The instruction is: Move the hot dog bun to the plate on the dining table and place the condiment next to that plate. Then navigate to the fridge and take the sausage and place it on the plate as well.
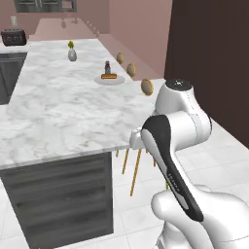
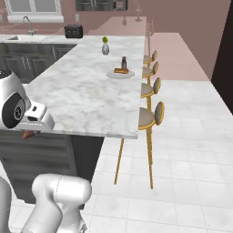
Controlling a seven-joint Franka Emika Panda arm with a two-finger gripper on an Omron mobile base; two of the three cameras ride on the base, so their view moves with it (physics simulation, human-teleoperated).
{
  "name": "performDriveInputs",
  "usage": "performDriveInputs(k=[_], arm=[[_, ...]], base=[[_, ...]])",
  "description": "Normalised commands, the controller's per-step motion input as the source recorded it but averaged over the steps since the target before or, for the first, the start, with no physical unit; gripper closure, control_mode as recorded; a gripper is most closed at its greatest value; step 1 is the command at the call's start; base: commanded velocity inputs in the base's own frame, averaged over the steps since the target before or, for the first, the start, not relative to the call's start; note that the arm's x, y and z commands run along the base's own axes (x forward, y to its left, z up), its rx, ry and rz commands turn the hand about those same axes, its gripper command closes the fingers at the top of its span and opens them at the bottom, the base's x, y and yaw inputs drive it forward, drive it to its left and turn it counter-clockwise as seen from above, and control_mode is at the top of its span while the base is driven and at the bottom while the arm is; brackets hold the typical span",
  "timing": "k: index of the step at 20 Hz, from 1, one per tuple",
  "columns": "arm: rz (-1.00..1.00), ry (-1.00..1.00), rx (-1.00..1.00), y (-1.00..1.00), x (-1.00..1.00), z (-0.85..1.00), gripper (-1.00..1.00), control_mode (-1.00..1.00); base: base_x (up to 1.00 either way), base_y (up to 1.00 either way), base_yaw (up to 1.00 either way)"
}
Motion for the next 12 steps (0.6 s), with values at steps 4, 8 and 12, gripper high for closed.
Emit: performDriveInputs(k=[4,8,12], arm=[[0.0,0.0,0.0,0.0,0.0,0.0,1.0,1.0],[0.0,0.0,0.0,0.0,0.0,0.0,1.0,1.0],[0.0,0.0,0.0,0.0,0.0,0.0,1.0,1.0]], base=[[0.38,-1.0,0.0],[0.28,-1.0,0.0],[0.3,-1.0,0.05]])
